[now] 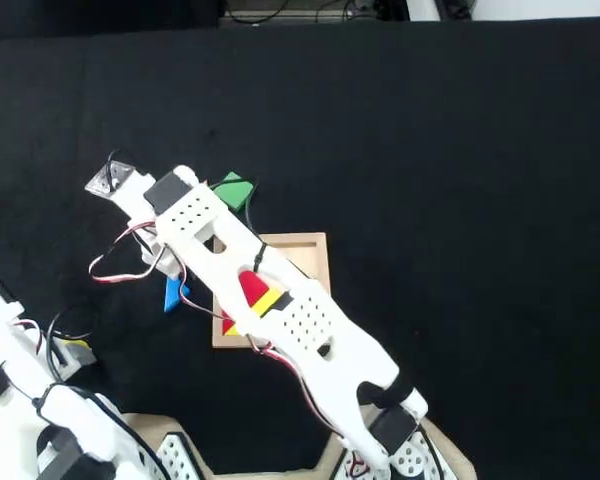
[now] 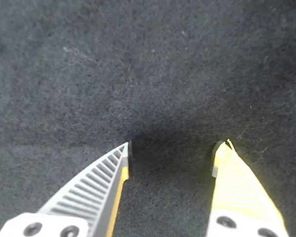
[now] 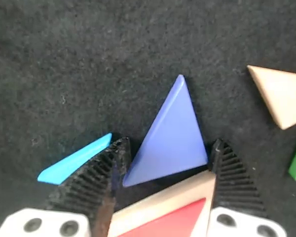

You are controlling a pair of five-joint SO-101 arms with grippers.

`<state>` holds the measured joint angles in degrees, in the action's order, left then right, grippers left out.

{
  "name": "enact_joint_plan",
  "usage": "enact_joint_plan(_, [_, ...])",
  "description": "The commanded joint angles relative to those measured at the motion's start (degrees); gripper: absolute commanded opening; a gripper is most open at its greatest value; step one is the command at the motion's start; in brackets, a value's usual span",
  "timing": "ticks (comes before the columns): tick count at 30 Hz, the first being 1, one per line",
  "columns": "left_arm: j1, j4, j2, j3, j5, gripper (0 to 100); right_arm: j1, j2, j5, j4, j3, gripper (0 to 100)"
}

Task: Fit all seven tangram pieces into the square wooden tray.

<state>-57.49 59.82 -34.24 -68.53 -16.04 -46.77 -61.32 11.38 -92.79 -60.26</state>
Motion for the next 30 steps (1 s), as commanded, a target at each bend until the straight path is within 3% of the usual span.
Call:
enact_joint_plan(1, [0.75,-0.62,-1.05,0.13,-0.09,28,2.02,0.57,-1.32,-2.64,-5.85,26.6])
enact_joint_plan(5, [0.75,-0.62,-1.05,0.13,-0.09,28,1.93,0.48,-7.03,-3.16,-6.29,26.6])
enact_joint_plan(18, [0.75,-0.62,-1.05,0.13,-0.18,28,0.0,-3.56,-15.56,-0.62,-7.16,26.6])
enact_joint_plan(30, [0.75,-0.62,-1.05,0.13,-0.35,28,-1.49,-5.14,-16.44,-0.97,-11.65,26.1])
